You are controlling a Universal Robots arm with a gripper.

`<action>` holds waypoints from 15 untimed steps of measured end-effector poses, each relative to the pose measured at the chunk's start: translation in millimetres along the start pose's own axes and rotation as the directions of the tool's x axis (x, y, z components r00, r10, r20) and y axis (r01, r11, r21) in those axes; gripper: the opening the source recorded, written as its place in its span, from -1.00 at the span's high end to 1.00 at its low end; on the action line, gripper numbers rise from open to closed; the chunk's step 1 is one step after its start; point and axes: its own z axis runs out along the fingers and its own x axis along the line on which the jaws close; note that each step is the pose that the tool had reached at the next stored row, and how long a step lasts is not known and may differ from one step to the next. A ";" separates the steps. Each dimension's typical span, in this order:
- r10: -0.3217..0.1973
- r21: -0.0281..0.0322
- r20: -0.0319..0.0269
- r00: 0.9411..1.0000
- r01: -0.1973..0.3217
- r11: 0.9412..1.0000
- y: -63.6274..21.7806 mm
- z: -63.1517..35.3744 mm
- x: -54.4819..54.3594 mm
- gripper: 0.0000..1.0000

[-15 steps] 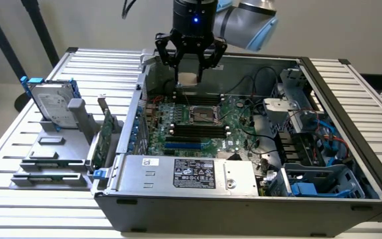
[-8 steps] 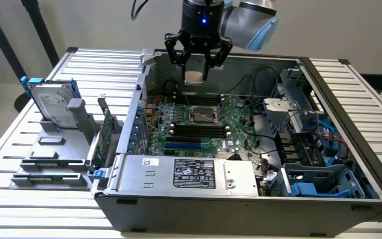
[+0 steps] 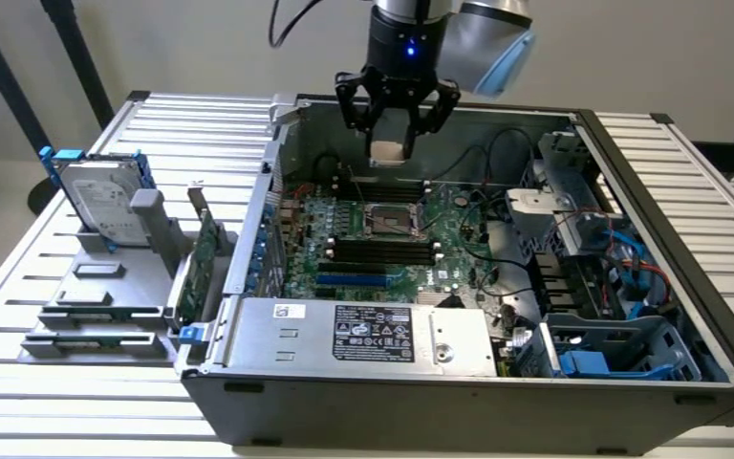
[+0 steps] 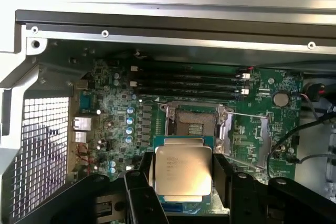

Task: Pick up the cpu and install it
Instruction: 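Pick up the cpu and move it towards the insertion slot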

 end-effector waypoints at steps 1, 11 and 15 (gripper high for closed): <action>0.000 0.000 0.000 1.000 0.000 1.000 0.1 1.8 -1.5 -0.09; 0.006 -0.009 0.012 1.000 -0.006 1.000 -0.7 14.5 -6.1 -0.09; 0.014 -0.012 0.022 1.000 -0.013 1.000 -0.9 18.8 -6.4 -0.09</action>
